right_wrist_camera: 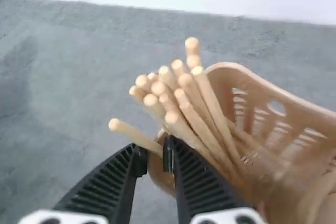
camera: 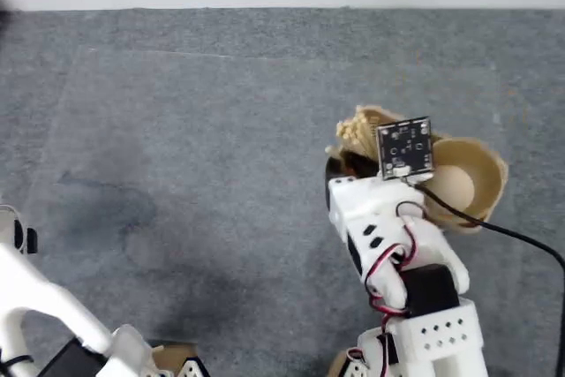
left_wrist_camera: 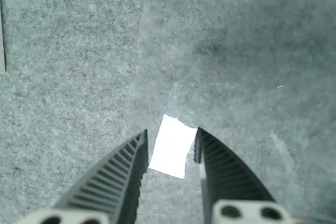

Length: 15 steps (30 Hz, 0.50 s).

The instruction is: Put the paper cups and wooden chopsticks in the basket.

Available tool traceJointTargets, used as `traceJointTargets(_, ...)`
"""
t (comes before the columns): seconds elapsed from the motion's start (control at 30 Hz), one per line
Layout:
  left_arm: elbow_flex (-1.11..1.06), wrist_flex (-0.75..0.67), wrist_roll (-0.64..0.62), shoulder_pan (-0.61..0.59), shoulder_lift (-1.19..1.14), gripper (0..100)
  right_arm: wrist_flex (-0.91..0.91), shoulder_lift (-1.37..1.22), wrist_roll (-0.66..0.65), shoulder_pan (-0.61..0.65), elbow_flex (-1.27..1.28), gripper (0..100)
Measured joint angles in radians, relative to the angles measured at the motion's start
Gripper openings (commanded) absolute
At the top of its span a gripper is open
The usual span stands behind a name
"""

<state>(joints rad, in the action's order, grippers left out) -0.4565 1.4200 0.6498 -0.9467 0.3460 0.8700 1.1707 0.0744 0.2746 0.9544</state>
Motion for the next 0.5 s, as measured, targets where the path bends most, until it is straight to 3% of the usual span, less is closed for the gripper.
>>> traceJointTargets(0.3,0.000,0.018,0.002,0.000,0.000,14,-0.345,-0.002,-0.109,-0.153,0.037,1.5)
traceJointTargets(0.5,0.014,0.054,0.006,0.000,0.000,14,-0.374,-0.002,-0.114,-0.150,0.037,18.5)
